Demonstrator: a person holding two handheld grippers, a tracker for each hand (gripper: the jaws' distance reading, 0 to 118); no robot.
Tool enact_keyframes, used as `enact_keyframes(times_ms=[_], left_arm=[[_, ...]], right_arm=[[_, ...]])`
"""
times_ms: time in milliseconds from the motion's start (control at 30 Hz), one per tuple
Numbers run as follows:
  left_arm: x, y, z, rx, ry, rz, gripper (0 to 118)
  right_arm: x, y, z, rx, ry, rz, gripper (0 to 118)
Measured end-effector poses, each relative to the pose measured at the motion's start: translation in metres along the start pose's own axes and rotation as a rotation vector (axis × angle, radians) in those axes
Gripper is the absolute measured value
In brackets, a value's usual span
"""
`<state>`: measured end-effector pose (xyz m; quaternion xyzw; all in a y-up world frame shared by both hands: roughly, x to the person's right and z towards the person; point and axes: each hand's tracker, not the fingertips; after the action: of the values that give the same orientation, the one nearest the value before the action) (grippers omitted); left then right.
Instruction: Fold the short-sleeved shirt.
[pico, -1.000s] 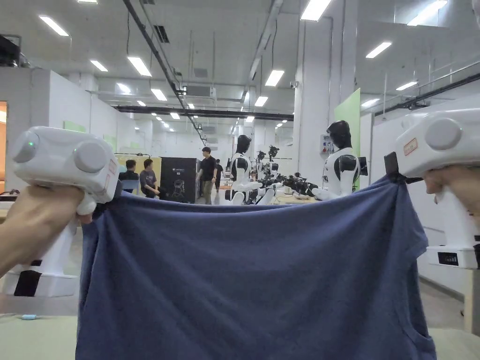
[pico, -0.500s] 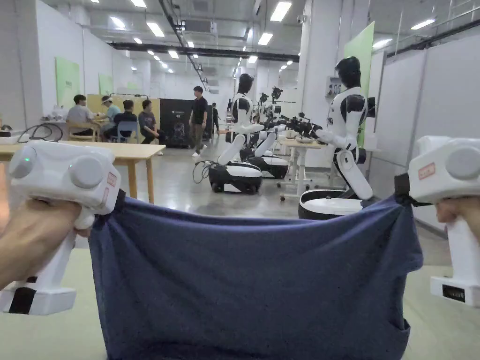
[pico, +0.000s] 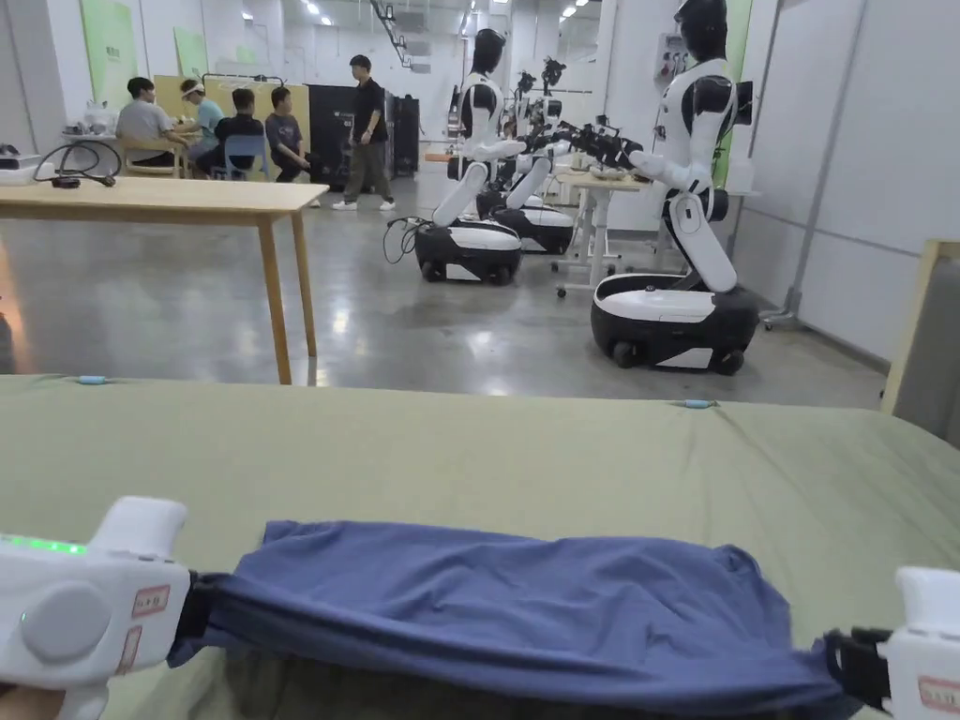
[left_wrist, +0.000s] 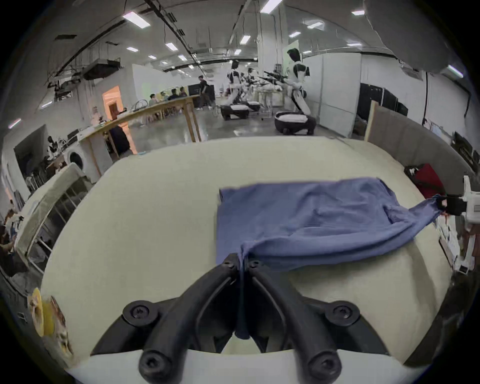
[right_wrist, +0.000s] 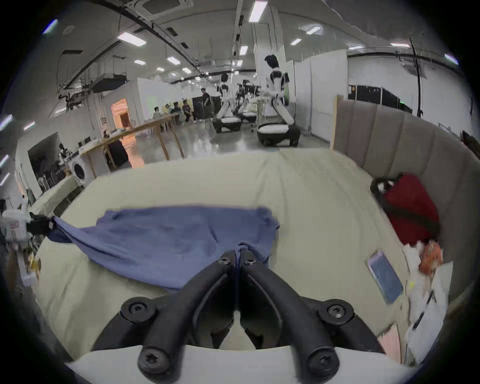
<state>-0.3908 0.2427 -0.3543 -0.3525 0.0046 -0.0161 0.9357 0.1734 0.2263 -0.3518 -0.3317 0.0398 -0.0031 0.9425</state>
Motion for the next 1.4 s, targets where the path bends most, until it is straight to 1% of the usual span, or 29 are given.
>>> enact_keyframes(times_ms=[100,133,200,233,300,433,467,600,800,833,867,900,933,967,1000,1033,1100,1133,1167,1200,1233,1267,1300,1333,1367,1400], left_arm=[[-0.001,-0.041,0.027,-0.005,0.002,-0.013,0],[-0.001,-0.055,0.041,-0.002,0.001,-0.014,0],[-0.007,-0.078,0.063,-0.009,-0.016,0.029,0],[-0.009,-0.092,0.075,0.0,-0.022,0.06,0],[-0.009,-0.118,0.098,-0.016,-0.028,0.057,0],[-0.006,-0.167,0.134,-0.027,-0.047,0.099,0],[-0.006,-0.174,0.139,-0.038,-0.056,0.096,0],[-0.007,-0.197,0.152,-0.07,-0.064,0.126,0],[-0.007,-0.208,0.139,-0.11,-0.071,0.116,0],[-0.009,-0.209,0.136,-0.128,-0.08,0.127,10],[-0.012,-0.21,0.135,-0.139,-0.084,0.13,28],[-0.013,-0.211,0.134,-0.152,-0.072,0.13,65],[-0.014,-0.214,0.134,-0.157,-0.058,0.134,109],[-0.016,-0.215,0.14,-0.135,-0.049,0.14,113],[-0.018,-0.213,0.146,-0.094,-0.031,0.161,109],[-0.02,-0.211,0.151,-0.078,-0.008,0.179,109],[-0.017,-0.207,0.163,-0.037,-0.006,0.202,107],[-0.016,-0.205,0.167,-0.016,0.003,0.209,100],[-0.013,-0.204,0.172,0.013,0.036,0.199,82],[-0.009,-0.201,0.177,0.024,0.053,0.173,50],[-0.005,-0.201,0.177,0.022,0.065,0.156,0],[-0.003,-0.203,0.176,0.026,0.067,0.166,0],[-0.003,-0.201,0.178,0.071,0.045,0.168,0],[-0.005,-0.202,0.177,0.012,0.041,0.18,0],[-0.005,-0.202,0.178,0.002,0.033,0.193,0],[-0.004,-0.204,0.18,0.007,0.036,0.205,0]], right_arm=[[0.0,-0.045,0.032,-0.009,0.007,-0.006,3],[0.001,-0.058,0.045,0.003,0.01,-0.021,3],[0.002,-0.078,0.071,0.013,0.024,-0.036,3],[0.003,-0.087,0.083,0.018,0.027,-0.032,3],[0.004,-0.101,0.103,0.006,0.039,-0.019,3],[0.003,-0.135,0.14,0.002,0.056,-0.013,3],[0.002,-0.143,0.147,-0.014,0.058,0.003,3],[0.005,-0.166,0.155,-0.042,0.058,0.004,3],[0.007,-0.174,0.14,-0.079,0.056,-0.005,4],[0.009,-0.175,0.139,-0.079,0.06,-0.015,9],[0.01,-0.175,0.136,-0.087,0.062,-0.022,25],[0.011,-0.174,0.135,-0.119,0.045,-0.027,62],[0.011,-0.175,0.133,-0.147,0.028,-0.021,116],[0.011,-0.178,0.138,-0.107,0.028,0.001,117],[0.01,-0.18,0.145,-0.036,0.01,0.008,115],[0.009,-0.183,0.147,-0.055,-0.013,-0.01,116],[0.009,-0.187,0.153,-0.025,-0.014,-0.018,116],[0.011,-0.17,0.153,-0.004,-0.029,-0.028,115],[0.009,-0.165,0.156,0.009,-0.04,-0.039,109],[0.007,-0.166,0.161,0.048,-0.039,-0.052,82],[0.003,-0.166,0.167,0.08,-0.048,-0.047,18],[-0.005,-0.163,0.168,0.095,-0.079,-0.035,1],[-0.011,-0.165,0.17,0.127,-0.104,-0.014,1],[-0.014,-0.166,0.173,0.098,-0.084,-0.008,1],[-0.016,-0.166,0.175,0.079,-0.069,-0.006,1],[-0.011,-0.165,0.172,0.074,-0.051,-0.021,1]])
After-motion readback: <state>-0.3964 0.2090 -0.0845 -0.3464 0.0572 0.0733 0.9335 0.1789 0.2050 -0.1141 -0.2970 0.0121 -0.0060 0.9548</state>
